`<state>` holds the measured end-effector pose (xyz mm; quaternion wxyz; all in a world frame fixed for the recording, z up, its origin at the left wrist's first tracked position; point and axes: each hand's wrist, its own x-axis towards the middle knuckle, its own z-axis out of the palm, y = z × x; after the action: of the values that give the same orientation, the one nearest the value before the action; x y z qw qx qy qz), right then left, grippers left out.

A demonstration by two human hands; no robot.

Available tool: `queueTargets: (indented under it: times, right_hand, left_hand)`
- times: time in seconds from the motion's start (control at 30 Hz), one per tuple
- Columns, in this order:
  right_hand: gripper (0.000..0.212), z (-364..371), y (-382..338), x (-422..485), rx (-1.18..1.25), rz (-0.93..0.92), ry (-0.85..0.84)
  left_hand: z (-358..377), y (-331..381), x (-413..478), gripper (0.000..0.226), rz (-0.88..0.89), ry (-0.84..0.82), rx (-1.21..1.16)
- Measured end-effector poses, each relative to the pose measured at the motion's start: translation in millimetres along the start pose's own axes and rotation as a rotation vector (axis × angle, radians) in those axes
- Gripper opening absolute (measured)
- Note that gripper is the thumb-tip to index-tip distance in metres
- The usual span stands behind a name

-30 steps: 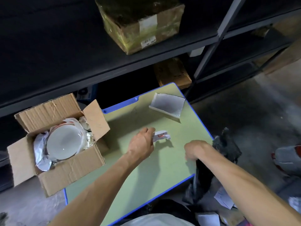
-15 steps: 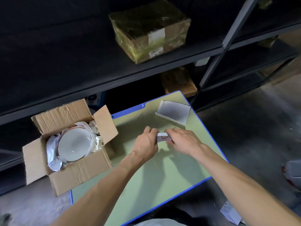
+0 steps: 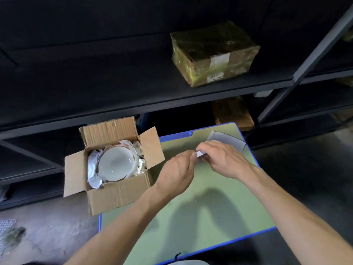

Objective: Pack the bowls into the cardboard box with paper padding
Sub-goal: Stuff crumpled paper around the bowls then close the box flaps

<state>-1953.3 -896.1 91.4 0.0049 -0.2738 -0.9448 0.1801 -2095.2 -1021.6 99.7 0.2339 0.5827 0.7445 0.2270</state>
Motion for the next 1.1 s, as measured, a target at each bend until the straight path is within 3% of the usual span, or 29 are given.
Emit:
queueTargets:
  times: [0.23,0.33,0.43,0.73,0.83,1.1]
  right_hand:
    - [0.017,-16,-55,36,0.061,-0.156,-0.002]
    - [0.032,-19,-84,49,0.068,-0.191,-0.049]
    - [0.020,-6,-111,63,0.057,-0.204,-0.044]
    - [0.016,21,-156,77,0.051,0.121,0.151]
    - [0.028,35,-169,80,0.000,0.197,0.210]
    - [0.019,59,-194,84,0.039,0.360,0.224]
  left_hand:
    - [-49,-31,-20,0.019,-0.117,0.126,-0.155]
    - [-70,-61,-31,0.033,-0.170,0.141,-0.225]
    - [-87,-85,-37,0.028,-0.161,0.168,-0.227]
    - [-134,-146,-12,0.023,-0.003,0.014,-0.027]
    - [-135,-152,6,0.021,0.106,0.025,0.038]
    - [-125,-169,34,0.025,0.254,-0.031,0.127]
